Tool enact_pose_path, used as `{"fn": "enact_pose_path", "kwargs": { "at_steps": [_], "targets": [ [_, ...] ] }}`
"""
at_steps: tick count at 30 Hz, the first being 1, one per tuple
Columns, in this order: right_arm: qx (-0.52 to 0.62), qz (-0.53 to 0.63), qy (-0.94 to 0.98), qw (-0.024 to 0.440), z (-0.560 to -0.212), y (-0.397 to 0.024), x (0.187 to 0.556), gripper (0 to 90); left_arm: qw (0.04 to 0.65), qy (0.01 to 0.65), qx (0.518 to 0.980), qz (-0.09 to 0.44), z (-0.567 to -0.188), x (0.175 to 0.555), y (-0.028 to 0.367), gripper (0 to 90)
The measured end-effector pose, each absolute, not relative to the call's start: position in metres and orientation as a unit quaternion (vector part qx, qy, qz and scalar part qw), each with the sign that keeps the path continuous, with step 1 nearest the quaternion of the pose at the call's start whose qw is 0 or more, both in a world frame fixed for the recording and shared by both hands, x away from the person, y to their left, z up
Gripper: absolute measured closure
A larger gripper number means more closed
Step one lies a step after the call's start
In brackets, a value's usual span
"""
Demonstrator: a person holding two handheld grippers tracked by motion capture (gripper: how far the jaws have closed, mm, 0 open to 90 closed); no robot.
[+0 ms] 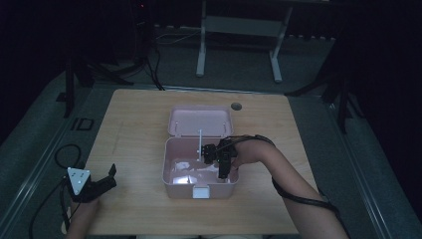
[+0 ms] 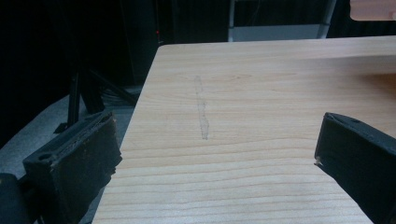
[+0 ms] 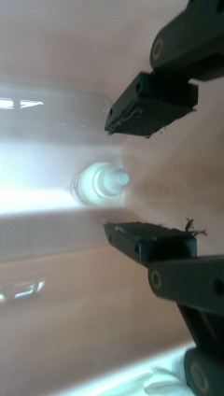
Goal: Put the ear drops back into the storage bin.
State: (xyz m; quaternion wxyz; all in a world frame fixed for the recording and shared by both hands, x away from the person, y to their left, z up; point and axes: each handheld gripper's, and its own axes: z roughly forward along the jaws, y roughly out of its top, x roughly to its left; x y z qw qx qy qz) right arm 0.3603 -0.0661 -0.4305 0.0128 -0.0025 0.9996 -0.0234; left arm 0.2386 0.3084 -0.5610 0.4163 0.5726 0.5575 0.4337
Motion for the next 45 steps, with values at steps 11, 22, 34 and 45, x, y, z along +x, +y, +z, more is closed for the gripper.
{"fn": "enact_pose_path", "kwargs": {
  "at_steps": [11, 22, 34, 45],
  "targets": [
    [0.018, 0.021, 0.999, 0.032, -0.402, -0.089, 0.363, 36.9, 0.416, 0.558, 0.572, 0.434, -0.561, 0.239, 0.308, 0.3],
    [0.054, 0.070, 0.995, 0.047, -0.384, -0.123, 0.367, 33.4, 0.416, 0.557, 0.573, 0.434, -0.561, 0.238, 0.308, 0.3],
    [0.115, 0.122, 0.985, 0.052, -0.390, -0.167, 0.376, 16.8, 0.415, 0.558, 0.572, 0.434, -0.561, 0.239, 0.308, 0.3],
    [0.178, 0.176, 0.966, 0.070, -0.411, -0.207, 0.383, 13.7, 0.415, 0.558, 0.573, 0.434, -0.561, 0.238, 0.308, 0.3]
  ]
}}
